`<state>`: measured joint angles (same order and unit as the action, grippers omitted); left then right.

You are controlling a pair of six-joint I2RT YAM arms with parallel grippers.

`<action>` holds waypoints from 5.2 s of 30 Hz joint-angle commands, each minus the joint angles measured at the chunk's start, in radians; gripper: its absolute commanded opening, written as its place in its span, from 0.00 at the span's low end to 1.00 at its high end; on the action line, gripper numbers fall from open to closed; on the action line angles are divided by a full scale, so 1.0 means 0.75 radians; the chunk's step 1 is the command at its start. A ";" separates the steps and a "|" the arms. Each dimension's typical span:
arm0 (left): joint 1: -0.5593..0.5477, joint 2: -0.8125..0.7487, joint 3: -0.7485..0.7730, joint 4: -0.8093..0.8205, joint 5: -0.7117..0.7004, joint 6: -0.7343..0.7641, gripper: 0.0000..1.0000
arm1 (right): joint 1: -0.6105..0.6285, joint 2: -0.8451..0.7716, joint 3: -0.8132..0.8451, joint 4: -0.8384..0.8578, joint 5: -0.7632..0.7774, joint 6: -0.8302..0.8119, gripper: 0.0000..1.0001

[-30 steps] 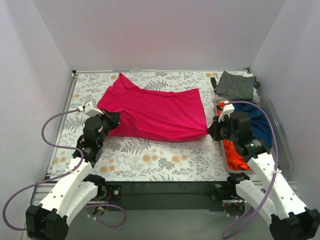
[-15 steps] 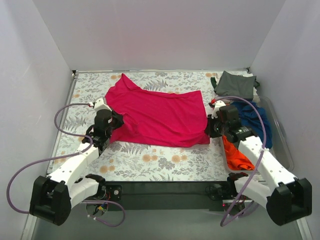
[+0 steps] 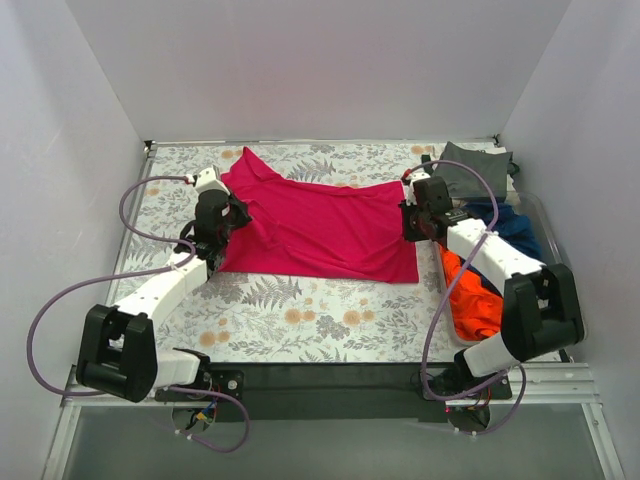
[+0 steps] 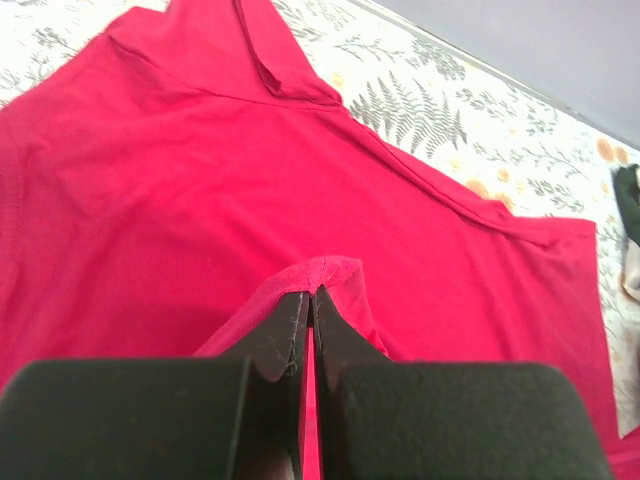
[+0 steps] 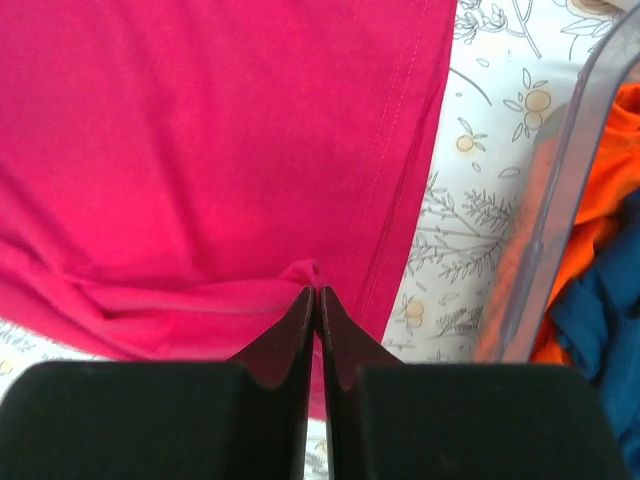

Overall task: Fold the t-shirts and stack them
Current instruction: Fold the tshirt

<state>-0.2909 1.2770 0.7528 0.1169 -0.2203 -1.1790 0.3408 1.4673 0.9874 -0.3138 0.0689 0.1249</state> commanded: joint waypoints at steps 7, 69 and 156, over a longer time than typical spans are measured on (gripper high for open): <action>0.087 0.064 0.060 0.092 0.079 0.069 0.00 | -0.013 0.183 0.144 0.042 0.062 -0.032 0.01; 0.089 -0.050 -0.012 0.038 0.081 0.065 0.00 | 0.002 -0.318 -0.290 -0.011 0.013 0.034 0.01; 0.222 0.117 -0.106 -0.080 -0.019 0.120 0.81 | -0.007 0.230 0.277 0.079 -0.243 -0.089 0.46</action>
<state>-0.1211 1.3319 0.6369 0.0914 -0.2016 -1.0904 0.3344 1.6943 1.2072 -0.2955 -0.0864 0.0597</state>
